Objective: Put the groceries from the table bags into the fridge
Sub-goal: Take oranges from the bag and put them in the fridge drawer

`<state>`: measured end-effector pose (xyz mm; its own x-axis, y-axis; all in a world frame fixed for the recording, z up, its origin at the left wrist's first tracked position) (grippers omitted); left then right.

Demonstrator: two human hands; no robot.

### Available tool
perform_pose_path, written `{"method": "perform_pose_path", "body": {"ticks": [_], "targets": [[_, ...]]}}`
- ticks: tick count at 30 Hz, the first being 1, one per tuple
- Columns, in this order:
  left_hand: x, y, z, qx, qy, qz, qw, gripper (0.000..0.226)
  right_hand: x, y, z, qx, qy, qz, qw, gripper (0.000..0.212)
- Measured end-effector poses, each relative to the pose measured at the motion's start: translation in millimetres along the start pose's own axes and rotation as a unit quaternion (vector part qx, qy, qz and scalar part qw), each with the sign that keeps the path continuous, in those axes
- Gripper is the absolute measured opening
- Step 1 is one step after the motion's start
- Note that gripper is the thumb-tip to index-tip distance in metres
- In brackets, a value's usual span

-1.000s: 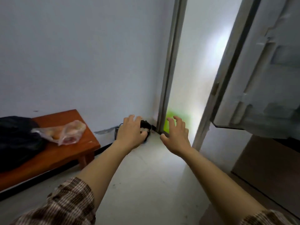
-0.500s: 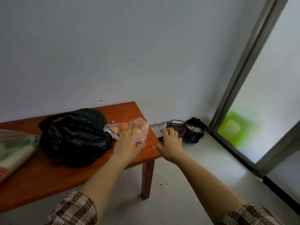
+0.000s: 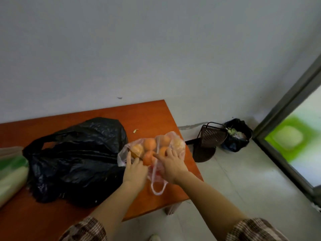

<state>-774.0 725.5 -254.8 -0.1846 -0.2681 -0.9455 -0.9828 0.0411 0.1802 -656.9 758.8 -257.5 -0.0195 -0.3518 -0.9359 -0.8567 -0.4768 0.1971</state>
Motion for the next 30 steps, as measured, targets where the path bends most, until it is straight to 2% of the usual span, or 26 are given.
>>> {"method": "perform_pose_path", "body": {"ticks": [3, 6, 9, 11, 12, 13, 14, 16, 17, 18, 21, 24, 26, 30], "targets": [[9, 3, 20, 0.005, 0.035, -0.01, 0.999, 0.028, 7, 3, 21, -0.069, 0.048, -0.112, 0.99, 0.059], [11, 9, 40, 0.027, 0.024, -0.018, 0.999, 0.035, -6, 4, 33, -0.114, 0.035, -0.133, 0.984, 0.027], [6, 17, 56, 0.033, 0.005, -0.05, 0.998, 0.057, -32, -19, 48, -0.049, -0.03, -0.021, 0.998, 0.032], [5, 25, 67, 0.031, -0.006, -0.068, 0.997, 0.063, -50, -47, 56, 0.046, -0.073, 0.145, 0.986, 0.029], [5, 28, 73, 0.032, -0.006, -0.077, 0.997, 0.063, -57, -61, 58, 0.106, -0.095, 0.254, 0.957, 0.03], [5, 32, 80, 0.033, -0.003, -0.085, 0.996, 0.065, -62, -75, 60, 0.167, -0.122, 0.357, 0.911, 0.031], [5, 36, 86, 0.036, 0.001, -0.089, 0.995, 0.066, -66, -86, 60, 0.223, -0.149, 0.454, 0.849, 0.031], [5, 42, 99, 0.043, 0.01, -0.089, 0.995, 0.069, -65, -100, 61, 0.298, -0.202, 0.615, 0.702, 0.027], [5, 45, 105, 0.042, 0.015, -0.093, 0.995, 0.071, -62, -103, 65, 0.312, -0.221, 0.643, 0.663, 0.024], [6, 48, 111, 0.035, 0.027, -0.102, 0.994, 0.074, -60, -105, 70, 0.315, -0.232, 0.621, 0.679, 0.023], [13, 57, 126, 0.003, 0.075, -0.149, 0.986, 0.084, -55, -98, 84, 0.294, -0.21, 0.441, 0.821, 0.033], [18, 61, 134, -0.015, 0.111, -0.152, 0.982, 0.097, -37, -86, 98, 0.267, -0.137, 0.288, 0.909, 0.073], [22, 62, 135, -0.004, 0.147, -0.112, 0.983, 0.107, -24, -87, 103, 0.265, -0.095, 0.242, 0.928, 0.086], [27, 72, 126, 0.016, 0.213, -0.104, 0.971, 0.11, -37, -103, 94, 0.297, -0.101, 0.342, 0.886, 0.084]]}}
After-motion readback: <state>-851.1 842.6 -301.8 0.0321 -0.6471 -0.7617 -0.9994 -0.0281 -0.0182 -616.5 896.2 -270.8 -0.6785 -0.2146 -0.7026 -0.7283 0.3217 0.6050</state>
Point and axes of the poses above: each hand's wrist, its own z-axis towards the middle knuckle, its own x-axis out of the palm, y = z × x, the point moved 5 cm from there along z, towards the middle knuckle, and after that the axes turned 7 degrees about -x, right-handed, at the moved point
